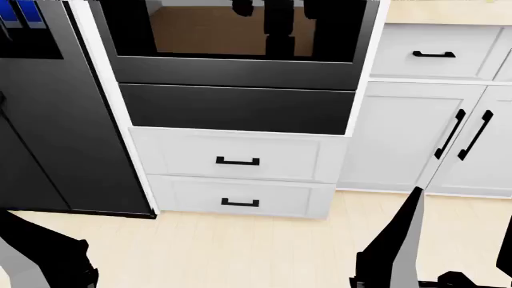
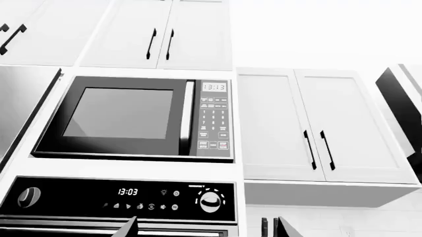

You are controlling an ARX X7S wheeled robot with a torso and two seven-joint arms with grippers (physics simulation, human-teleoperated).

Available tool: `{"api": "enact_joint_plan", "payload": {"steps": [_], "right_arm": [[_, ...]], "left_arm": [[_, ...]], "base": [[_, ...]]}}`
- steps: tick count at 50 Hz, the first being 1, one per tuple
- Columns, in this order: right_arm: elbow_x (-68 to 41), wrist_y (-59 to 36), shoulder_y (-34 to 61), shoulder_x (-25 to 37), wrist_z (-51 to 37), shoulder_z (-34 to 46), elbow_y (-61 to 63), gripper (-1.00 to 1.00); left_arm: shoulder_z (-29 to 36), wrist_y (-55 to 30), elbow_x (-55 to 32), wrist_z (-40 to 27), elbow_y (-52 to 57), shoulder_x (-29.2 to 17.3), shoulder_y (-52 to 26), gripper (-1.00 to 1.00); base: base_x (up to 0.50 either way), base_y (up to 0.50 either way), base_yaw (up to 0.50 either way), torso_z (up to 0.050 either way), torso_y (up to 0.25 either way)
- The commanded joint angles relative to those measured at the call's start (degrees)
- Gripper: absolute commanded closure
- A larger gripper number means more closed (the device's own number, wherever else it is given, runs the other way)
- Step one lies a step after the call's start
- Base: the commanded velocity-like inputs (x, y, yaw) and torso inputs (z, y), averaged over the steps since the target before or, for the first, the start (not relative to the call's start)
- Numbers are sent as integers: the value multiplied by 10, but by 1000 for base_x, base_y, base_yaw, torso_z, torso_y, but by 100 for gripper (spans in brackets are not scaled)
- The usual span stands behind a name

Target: Open the oven door

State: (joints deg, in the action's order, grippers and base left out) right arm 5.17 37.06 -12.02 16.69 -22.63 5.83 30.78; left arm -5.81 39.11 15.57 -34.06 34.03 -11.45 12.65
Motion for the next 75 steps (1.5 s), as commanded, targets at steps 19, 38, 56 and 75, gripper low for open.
{"api": "enact_joint_plan", "payload": {"steps": [19, 38, 56, 75], "right_arm": [[-4, 8, -2, 8, -6, 9, -1, -100], [-6, 6, -1, 13, -10, 10, 2, -100], [-3, 11, -2, 16, -13, 15, 0, -100], [-3, 11, -1, 19, -17, 18, 0, -100]], "left_arm": [[4, -3, 3, -13, 1, -9, 1, -100], [7, -9, 4, -19, 3, -14, -1, -100], [8, -7, 5, -27, 3, -19, 4, -100], [11, -10, 8, -33, 5, -23, 4, -100]], "base": [[0, 0, 500, 0, 0], [0, 0, 500, 0, 0], [0, 0, 500, 0, 0], [0, 0, 500, 0, 0]]}}
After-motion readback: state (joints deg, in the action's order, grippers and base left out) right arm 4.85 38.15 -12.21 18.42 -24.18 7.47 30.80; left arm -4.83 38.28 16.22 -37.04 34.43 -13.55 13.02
